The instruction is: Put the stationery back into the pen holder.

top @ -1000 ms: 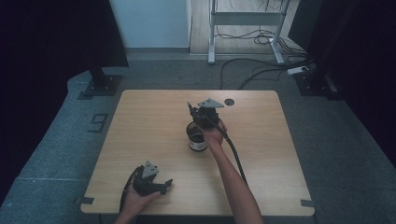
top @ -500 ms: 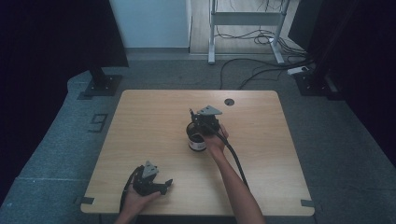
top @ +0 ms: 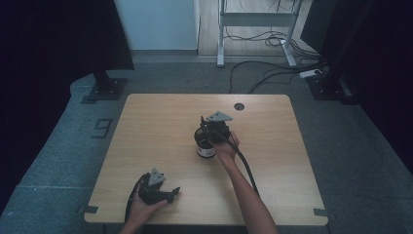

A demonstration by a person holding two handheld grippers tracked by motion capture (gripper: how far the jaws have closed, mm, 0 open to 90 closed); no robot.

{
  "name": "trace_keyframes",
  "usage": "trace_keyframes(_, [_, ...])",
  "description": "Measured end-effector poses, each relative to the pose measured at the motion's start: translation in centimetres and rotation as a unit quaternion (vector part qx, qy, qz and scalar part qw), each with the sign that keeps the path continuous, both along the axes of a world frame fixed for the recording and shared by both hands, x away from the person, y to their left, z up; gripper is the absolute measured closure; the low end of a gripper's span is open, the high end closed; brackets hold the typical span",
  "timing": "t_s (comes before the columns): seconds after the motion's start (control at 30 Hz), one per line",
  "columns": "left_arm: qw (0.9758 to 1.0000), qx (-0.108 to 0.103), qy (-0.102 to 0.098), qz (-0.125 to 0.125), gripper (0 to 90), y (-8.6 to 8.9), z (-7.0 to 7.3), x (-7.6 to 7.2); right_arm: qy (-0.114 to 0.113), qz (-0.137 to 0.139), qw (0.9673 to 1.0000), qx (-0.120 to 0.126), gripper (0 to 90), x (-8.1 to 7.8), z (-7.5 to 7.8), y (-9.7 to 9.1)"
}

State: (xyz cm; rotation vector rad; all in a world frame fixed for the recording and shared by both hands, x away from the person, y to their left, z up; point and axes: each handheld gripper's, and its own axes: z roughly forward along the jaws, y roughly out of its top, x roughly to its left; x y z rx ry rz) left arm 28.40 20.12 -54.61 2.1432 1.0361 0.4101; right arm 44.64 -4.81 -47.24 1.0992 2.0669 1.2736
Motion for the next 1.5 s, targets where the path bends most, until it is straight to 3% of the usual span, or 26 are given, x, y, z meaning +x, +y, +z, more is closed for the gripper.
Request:
trace_keyframes(0.27, [1.0,-0.001,0.003,0.0,14.1,0.0,0.0,0.1,-0.002,0.005,1.0,0.005,68.7,-0.1,0.4,-0.4])
trace_keyframes(0.6, [1.0,0.003,0.002,0.0,14.0,-0.1,0.0,0.1,0.001,-0.015,0.9998,0.015,35.9,-0.7,1.0,-1.3])
trace_keyframes(0.77, [1.0,0.002,0.0,0.0,14.1,0.0,0.0,-0.1,-0.002,-0.026,0.9992,0.03,26.2,-1.2,1.5,-1.9])
trace_keyframes(1.13, [1.0,-0.002,0.004,0.0,14.0,0.1,0.0,0.1,0.013,-0.024,0.9991,0.032,22.8,-1.9,1.8,-2.6])
trace_keyframes(1.5, [1.0,0.002,0.002,0.004,14.2,0.0,0.0,0.1,0.01,-0.027,0.9992,0.029,24.5,-3.9,2.3,-5.3])
